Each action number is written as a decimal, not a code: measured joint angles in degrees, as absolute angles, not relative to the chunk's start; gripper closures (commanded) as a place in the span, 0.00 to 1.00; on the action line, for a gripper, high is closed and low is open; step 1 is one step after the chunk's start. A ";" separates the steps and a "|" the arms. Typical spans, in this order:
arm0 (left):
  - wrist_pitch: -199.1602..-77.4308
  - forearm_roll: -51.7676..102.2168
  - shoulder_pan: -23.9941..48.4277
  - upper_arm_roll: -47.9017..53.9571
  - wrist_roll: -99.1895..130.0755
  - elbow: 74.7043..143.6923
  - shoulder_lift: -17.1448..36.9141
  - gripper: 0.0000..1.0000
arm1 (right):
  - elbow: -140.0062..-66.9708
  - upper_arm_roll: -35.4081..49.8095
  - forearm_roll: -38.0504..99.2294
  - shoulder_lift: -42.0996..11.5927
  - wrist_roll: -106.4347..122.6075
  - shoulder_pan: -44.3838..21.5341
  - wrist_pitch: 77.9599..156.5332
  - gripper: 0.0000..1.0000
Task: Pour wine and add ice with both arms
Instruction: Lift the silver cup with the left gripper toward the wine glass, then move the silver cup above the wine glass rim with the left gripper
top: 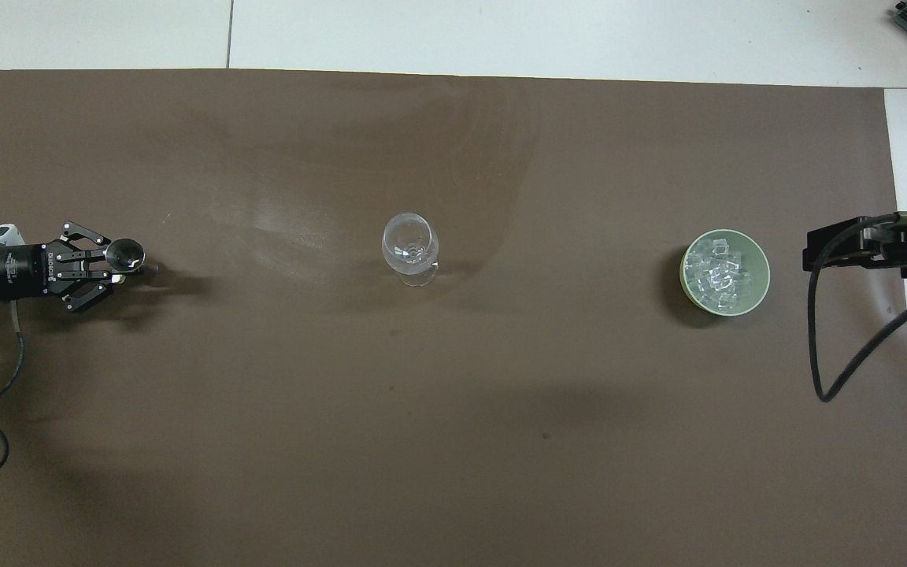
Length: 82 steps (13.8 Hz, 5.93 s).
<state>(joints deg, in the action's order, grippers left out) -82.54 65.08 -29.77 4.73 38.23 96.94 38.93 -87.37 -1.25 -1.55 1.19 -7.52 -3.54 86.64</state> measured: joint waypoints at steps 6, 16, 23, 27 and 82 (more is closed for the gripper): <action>-82.50 66.17 -29.77 6.25 39.07 96.94 38.93 1.00 | -87.37 -1.25 -1.55 1.19 -7.52 -3.54 86.64 0.00; -84.24 69.57 -29.62 10.87 41.01 96.53 38.93 1.00 | -87.37 -1.25 -1.55 1.19 -7.52 -3.54 86.64 0.00; -88.74 73.40 -26.18 13.51 42.43 96.11 38.62 1.00 | -87.37 -1.25 -1.55 1.19 -7.52 -3.54 86.64 0.00; -91.94 75.58 -22.32 13.71 42.86 96.11 37.41 1.00 | -87.37 -1.25 -1.55 1.19 -7.52 -3.54 86.64 0.00; -112.21 77.55 -1.96 13.44 49.16 102.30 22.20 1.00 | -87.37 -1.25 -1.55 1.19 -7.52 -3.54 86.64 0.00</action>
<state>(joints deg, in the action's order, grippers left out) -112.21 77.55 -1.96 13.44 49.16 102.30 22.20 -87.37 -1.25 -1.55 1.19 -7.52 -3.54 86.64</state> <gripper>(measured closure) 0.780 0.000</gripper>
